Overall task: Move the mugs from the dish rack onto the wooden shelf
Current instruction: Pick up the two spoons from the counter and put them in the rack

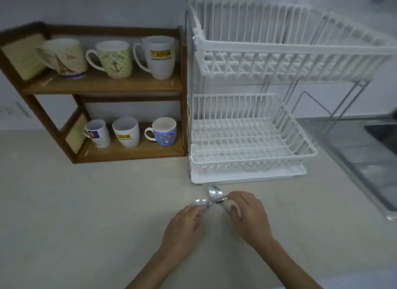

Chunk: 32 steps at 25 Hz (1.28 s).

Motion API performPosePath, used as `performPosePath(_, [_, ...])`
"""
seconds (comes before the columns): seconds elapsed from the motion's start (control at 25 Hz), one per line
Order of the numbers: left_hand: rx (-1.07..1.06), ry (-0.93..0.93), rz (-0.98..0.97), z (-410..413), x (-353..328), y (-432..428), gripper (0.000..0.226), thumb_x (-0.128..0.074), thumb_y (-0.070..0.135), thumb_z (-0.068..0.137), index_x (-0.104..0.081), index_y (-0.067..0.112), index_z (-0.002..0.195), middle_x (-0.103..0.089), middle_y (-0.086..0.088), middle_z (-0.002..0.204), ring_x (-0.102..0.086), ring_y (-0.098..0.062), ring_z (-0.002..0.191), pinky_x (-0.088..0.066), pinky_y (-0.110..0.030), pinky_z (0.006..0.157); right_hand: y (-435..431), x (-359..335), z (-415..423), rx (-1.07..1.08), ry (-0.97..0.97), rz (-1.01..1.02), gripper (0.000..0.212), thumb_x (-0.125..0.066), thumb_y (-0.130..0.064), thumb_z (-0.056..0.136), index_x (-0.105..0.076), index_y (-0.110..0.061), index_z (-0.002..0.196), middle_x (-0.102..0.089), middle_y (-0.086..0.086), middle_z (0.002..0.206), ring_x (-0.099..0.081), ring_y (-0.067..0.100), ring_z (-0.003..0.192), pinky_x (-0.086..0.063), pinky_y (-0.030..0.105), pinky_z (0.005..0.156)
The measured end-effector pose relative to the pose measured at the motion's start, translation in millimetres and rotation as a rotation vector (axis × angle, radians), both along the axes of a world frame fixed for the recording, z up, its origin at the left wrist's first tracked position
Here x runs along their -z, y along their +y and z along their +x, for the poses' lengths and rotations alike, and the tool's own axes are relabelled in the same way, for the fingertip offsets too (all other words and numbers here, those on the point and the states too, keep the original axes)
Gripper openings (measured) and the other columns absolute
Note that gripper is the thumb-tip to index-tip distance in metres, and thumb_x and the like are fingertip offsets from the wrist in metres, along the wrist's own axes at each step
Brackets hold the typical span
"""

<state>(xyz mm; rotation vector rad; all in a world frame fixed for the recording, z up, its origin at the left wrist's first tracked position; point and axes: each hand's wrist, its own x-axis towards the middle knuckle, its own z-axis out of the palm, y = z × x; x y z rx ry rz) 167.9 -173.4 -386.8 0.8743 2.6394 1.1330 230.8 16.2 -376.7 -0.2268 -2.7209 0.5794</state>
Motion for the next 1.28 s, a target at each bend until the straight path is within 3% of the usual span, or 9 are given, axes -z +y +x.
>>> performPosePath(0.2, [0.071,0.083,-0.260,41,28,70,0.045,-0.046,0.034,0.090,-0.047,0.039,0.134,-0.055,0.001,0.108,-0.054,-0.021,0.099,-0.045,-0.031,0.084,56,26,6,0.031,-0.267,0.051,0.043,-0.056,-0.011,0.085,-0.059,-0.019,0.127,-0.058,0.003,0.129,-0.055,0.030,0.111,-0.043,0.039,0.088])
performPosePath(0.36, [0.018,0.273,-0.416,58,32,91,0.041,-0.056,0.050,0.077,-0.066,0.034,0.114,-0.059,-0.001,0.086,-0.058,-0.023,0.076,-0.050,-0.033,0.063,73,28,-24,-0.208,-0.329,0.201,0.047,-0.044,-0.021,0.095,-0.040,-0.025,0.142,-0.035,-0.005,0.152,-0.038,0.021,0.132,-0.036,0.036,0.100])
performPosePath(0.52, [-0.091,0.311,-0.401,59,28,82,0.028,-0.080,0.038,0.065,-0.071,0.020,0.085,-0.062,-0.003,0.076,-0.059,-0.023,0.063,-0.052,-0.033,0.052,72,27,-46,-0.313,-0.426,0.397,0.037,-0.042,-0.028,0.097,-0.047,-0.019,0.133,-0.047,0.003,0.139,-0.043,0.024,0.125,-0.036,0.039,0.097])
performPosePath(0.64, [-0.168,0.329,-0.479,52,25,71,0.028,-0.089,0.018,0.053,-0.071,0.014,0.074,-0.064,-0.006,0.069,-0.061,-0.025,0.055,-0.051,-0.028,0.046,71,23,-52,-0.350,-0.458,0.387,0.034,-0.045,-0.024,0.097,-0.051,-0.015,0.129,-0.049,0.009,0.129,-0.044,0.028,0.121,-0.038,0.040,0.095])
performPosePath(0.76, [-0.297,0.256,-0.543,37,24,67,0.022,-0.066,0.015,0.084,-0.063,0.011,0.105,-0.065,-0.012,0.093,-0.064,-0.029,0.083,-0.052,-0.035,0.068,68,14,-57,-0.413,-0.559,0.239,0.028,-0.053,-0.017,0.092,-0.056,-0.011,0.120,-0.053,0.014,0.122,-0.048,0.031,0.116,-0.045,0.040,0.090])
performPosePath(0.84, [-0.311,0.106,-0.501,29,23,67,0.028,-0.052,0.019,0.091,-0.052,0.011,0.118,-0.063,-0.011,0.108,-0.060,-0.030,0.099,-0.047,-0.037,0.081,69,7,-63,-0.441,-0.673,0.180,0.015,-0.057,-0.014,0.087,-0.061,-0.012,0.101,-0.060,0.015,0.115,-0.056,0.031,0.108,-0.048,0.036,0.084])
performPosePath(0.96, [-0.290,-0.019,-0.352,24,17,67,0.027,-0.061,0.017,0.082,-0.056,0.011,0.109,-0.069,-0.006,0.097,-0.063,-0.026,0.091,-0.048,-0.034,0.081,77,-12,-73,-0.526,-0.817,0.172,0.010,-0.066,-0.016,0.082,-0.061,-0.017,0.090,-0.065,0.011,0.108,-0.058,0.026,0.096,-0.041,0.028,0.073])
performPosePath(1.12, [-0.182,-0.137,-0.176,30,9,60,0.008,-0.063,0.012,0.082,-0.062,0.019,0.086,-0.060,0.009,0.069,-0.053,-0.001,0.060,-0.047,-0.026,0.066,96,-49,-71,-0.564,-0.683,0.012,0.015,-0.071,-0.015,0.081,-0.065,-0.012,0.094,-0.057,-0.003,0.085,-0.053,0.014,0.079,-0.042,0.024,0.066])
performPosePath(1.28, [-0.083,-0.250,0.087,29,-24,64,0.022,-0.063,0.008,0.084,-0.060,0.028,0.074,-0.053,0.015,0.058,-0.042,0.000,0.047,-0.035,-0.013,0.052,127,-102,-59,-0.617,-0.546,-0.415,0.014,-0.075,-0.011,0.079,-0.065,-0.022,0.076,-0.067,-0.008,0.071,-0.061,0.004,0.060,-0.049,0.018,0.057])
